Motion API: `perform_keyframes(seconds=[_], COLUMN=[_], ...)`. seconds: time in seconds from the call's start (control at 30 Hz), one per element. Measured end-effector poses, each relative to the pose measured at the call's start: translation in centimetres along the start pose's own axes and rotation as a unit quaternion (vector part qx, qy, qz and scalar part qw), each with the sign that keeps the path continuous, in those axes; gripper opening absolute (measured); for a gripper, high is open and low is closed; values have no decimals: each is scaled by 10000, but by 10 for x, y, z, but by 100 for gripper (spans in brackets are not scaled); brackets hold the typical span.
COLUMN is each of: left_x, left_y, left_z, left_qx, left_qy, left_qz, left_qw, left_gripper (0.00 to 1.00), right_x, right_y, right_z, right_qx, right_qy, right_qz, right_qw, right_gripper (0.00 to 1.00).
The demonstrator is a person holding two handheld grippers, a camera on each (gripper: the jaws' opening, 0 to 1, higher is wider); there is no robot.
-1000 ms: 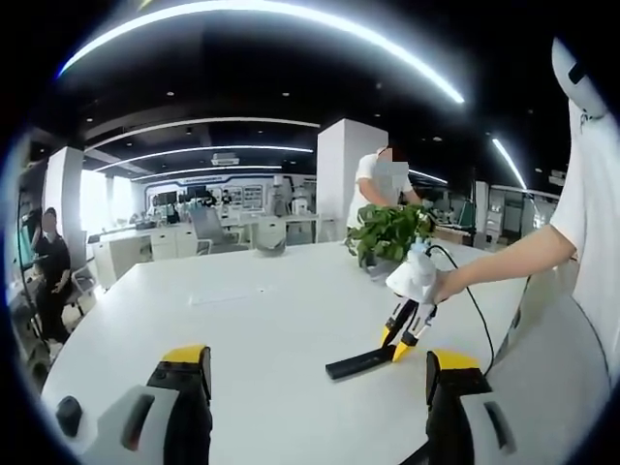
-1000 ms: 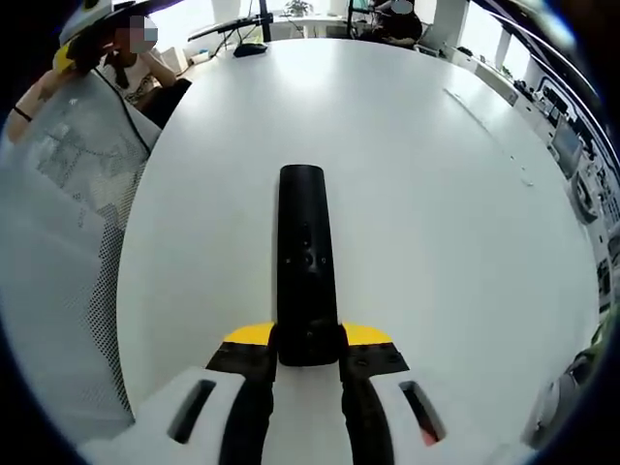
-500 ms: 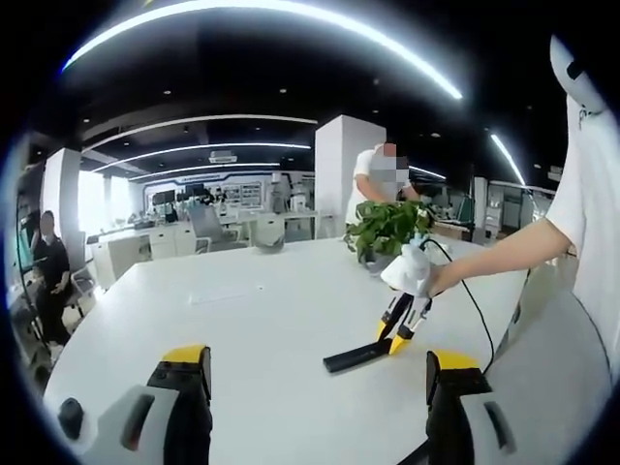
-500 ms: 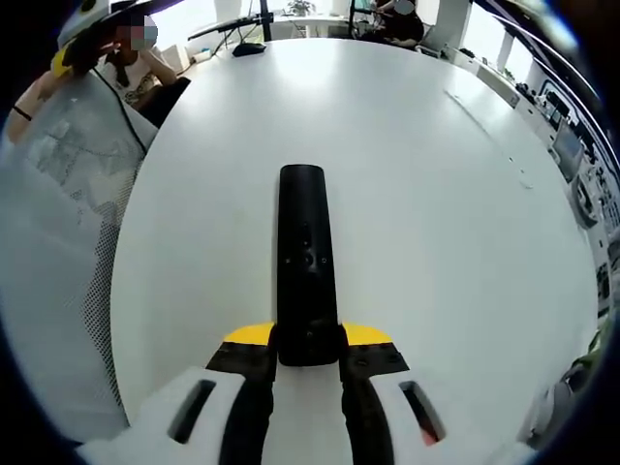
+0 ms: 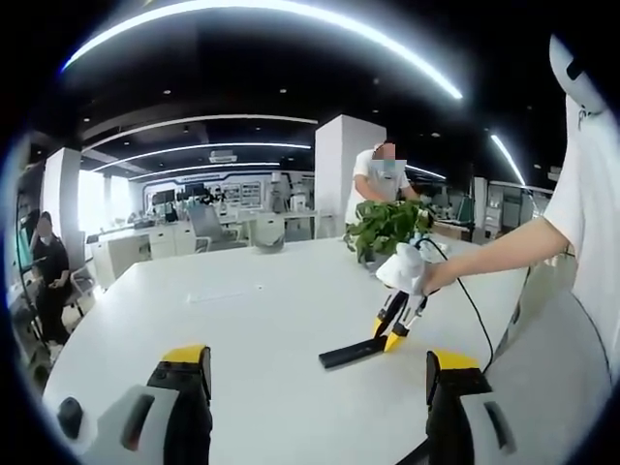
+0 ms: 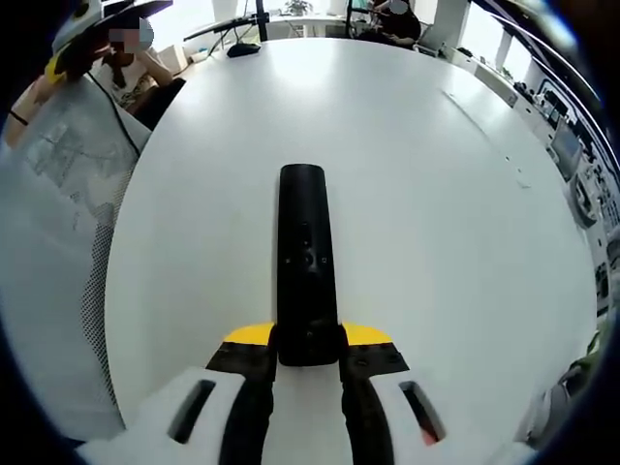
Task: Press the specified remote control buttons in sequence, fully releasing each button before pressing the next.
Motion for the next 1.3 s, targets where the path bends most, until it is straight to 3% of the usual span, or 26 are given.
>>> perform_keyframes(seconds=[0.87,1.13,1.23,1.3], left_x=[0,1,1,1], left_y=[-1,-1,-1,0], left_z=[0,1,1,0], left_qx=[-28,-45,-45,-48], left_qy=[17,-60,-48,-28], left_qz=[-24,21,12,8], left_qw=[10000,10000,10000,10000], left_gripper=[96,97,97,96], right_x=[-4,-5,-6,-6], right_y=[-1,5,7,6], right_z=[-1,1,2,4], right_qx=[63,333,259,169], right_qy=[-195,-562,-634,-729], right_qz=[14,-546,-656,-678], right_qw=[9998,9964,9955,9949], right_gripper=[26,37,48,50])
Point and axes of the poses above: the point that each gripper's makers call its tool centre point, and the gripper's own axes: z roughly backward along the fingers, y roughly to its left, x roughly out of its top, the point moved 8 cm from there along z, roughly backward along the fingers, and after that the axes turned 10 degrees about y, right-handed, at the moved point
